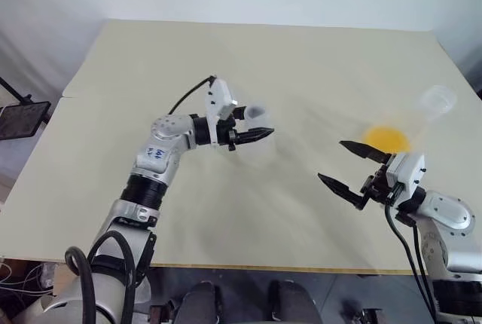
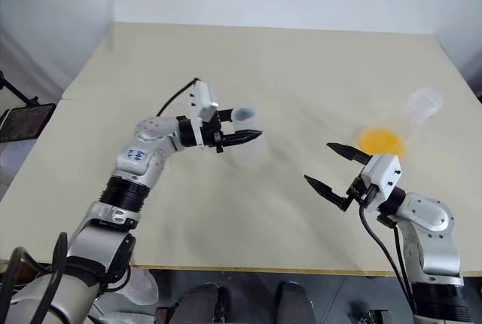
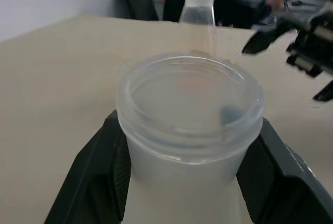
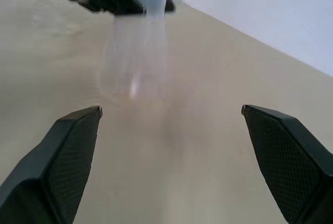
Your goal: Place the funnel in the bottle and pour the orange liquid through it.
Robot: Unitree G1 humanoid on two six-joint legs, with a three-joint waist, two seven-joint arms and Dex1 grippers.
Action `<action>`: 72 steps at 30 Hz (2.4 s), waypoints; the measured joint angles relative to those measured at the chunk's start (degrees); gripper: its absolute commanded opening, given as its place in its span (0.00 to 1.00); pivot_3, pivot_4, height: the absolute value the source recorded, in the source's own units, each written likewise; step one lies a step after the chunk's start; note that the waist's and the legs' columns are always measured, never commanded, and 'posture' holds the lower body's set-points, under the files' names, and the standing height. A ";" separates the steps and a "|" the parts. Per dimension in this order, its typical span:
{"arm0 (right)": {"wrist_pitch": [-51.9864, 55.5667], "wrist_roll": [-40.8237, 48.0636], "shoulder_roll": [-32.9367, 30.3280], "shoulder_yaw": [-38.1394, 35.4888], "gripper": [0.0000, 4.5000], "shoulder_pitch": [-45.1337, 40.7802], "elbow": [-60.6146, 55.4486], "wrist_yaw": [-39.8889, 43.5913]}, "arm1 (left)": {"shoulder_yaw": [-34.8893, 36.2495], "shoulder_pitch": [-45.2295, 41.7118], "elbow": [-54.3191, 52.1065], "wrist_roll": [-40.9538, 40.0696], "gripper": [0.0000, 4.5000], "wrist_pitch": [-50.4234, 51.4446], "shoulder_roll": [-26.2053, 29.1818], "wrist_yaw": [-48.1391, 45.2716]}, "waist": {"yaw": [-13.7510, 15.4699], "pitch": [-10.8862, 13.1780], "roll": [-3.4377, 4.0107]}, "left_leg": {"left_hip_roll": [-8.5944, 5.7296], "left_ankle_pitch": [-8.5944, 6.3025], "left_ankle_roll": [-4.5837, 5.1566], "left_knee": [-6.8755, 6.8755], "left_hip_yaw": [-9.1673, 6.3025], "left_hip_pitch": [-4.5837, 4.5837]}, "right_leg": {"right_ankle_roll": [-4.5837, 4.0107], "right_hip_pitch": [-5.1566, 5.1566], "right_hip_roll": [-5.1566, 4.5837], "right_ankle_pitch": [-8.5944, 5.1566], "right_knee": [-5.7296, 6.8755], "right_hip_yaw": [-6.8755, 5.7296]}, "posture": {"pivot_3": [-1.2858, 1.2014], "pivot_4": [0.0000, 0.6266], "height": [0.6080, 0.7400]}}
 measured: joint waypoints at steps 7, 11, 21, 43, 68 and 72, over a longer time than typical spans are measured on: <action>2.60 0.05 0.25 -0.39 1.00 6.48 -9.54 -5.65 | 0.23 -3.92 12.80 4.56 0.52 -9.92 -5.86 -1.76 | 1.06 0.00 0.00 | -0.05 0.00 0.03 0.06 -0.05 -0.02 | 0.00 0.06 -0.05 0.00 -0.05 -0.01 | 0.52 0.24 1.00; 3.30 0.02 0.81 0.22 1.00 6.40 -10.14 -7.38 | 0.58 -3.91 12.77 5.34 0.74 -10.13 -5.91 -3.09 | 1.03 0.00 0.00 | -0.06 0.00 0.04 0.06 -0.09 -0.02 | 0.00 0.07 -0.04 0.00 -0.04 -0.04 | 0.52 0.24 1.00; 3.60 0.00 1.14 2.31 1.00 3.96 -9.43 -7.81 | 3.24 -1.03 8.04 4.81 1.00 -8.03 -4.53 -4.59 | 0.83 0.00 0.00 | -0.04 0.00 0.04 0.06 -0.16 -0.02 | 0.00 0.05 -0.04 0.00 -0.02 -0.05 | 0.52 0.24 1.00; 5.70 1.99 0.97 4.93 1.00 -3.16 -5.27 -1.96 | 18.04 10.19 -11.66 -2.01 1.00 -5.40 10.48 -5.69 | -0.53 0.00 0.00 | 0.03 0.00 0.03 0.06 -0.56 0.09 | 0.00 0.06 -0.04 0.00 0.08 0.02 | 0.52 0.24 1.00; 3.32 0.70 4.88 18.66 1.00 -19.40 6.67 17.05 | 48.83 76.29 -54.99 -12.25 1.00 2.34 2.56 18.68 | 0.07 0.02 -0.01 | 0.41 -0.20 0.07 0.11 -0.51 0.15 | -0.02 0.22 -0.05 0.01 -0.21 0.15 | 0.52 0.24 1.00; 2.39 0.20 4.90 18.50 1.00 -19.50 7.68 16.90 | 42.44 71.11 -54.29 -10.28 1.00 3.47 2.75 21.53 | -0.20 0.02 0.00 | 0.42 -0.20 0.06 0.11 -0.47 0.16 | -0.02 0.19 -0.01 0.01 -0.17 0.15 | 0.52 0.24 1.00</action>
